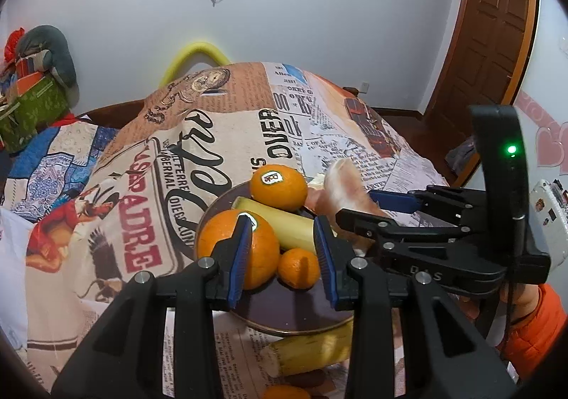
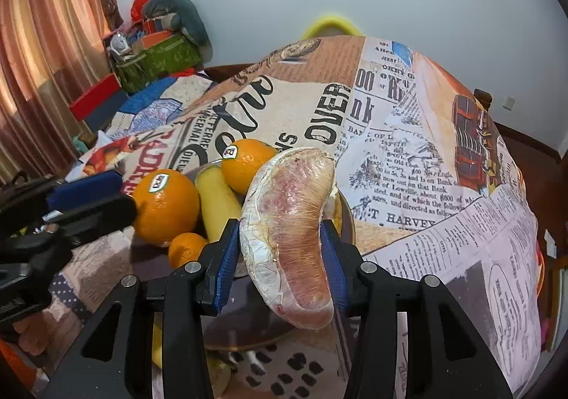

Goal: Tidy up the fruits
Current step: 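Carry the pomelo piece and tangerine onto the plate and open both tools, then grasp the yellow cylindrical fruit with the right tool while the left tool grasps a tangerine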

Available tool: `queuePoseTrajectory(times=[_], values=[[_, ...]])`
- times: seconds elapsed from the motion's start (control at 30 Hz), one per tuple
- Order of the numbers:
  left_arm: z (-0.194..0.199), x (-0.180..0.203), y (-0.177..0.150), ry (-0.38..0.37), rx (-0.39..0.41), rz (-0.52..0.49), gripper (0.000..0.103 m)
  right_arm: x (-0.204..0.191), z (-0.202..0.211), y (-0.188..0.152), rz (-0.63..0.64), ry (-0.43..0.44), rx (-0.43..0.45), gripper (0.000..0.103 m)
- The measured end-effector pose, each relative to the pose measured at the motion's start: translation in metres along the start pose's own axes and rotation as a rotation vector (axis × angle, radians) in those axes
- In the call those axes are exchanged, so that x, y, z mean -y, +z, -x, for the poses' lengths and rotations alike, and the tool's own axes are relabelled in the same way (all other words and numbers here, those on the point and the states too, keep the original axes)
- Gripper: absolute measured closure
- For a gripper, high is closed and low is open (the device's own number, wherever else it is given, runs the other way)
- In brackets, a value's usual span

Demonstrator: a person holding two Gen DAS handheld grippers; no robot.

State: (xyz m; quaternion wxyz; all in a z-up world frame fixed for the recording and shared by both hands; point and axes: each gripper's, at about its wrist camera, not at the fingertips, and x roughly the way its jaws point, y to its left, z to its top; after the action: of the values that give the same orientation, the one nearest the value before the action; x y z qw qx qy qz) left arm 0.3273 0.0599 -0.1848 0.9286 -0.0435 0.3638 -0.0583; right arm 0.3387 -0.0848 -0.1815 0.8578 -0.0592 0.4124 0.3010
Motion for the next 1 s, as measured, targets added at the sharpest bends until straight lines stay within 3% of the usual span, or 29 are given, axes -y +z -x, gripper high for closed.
queuePoseTrajectory(times=[0.33,1.0], values=[[0.008,-0.002,-0.005,0.005,-0.006,0.015,0.068,-0.009,0.016,-0.004,0.027,-0.005,0.013,0.058],[0.078,0.001,-0.045,0.072,-0.056,-0.007,0.066,-0.046,0.107,-0.051,0.034,0.019,0.083,0.051]])
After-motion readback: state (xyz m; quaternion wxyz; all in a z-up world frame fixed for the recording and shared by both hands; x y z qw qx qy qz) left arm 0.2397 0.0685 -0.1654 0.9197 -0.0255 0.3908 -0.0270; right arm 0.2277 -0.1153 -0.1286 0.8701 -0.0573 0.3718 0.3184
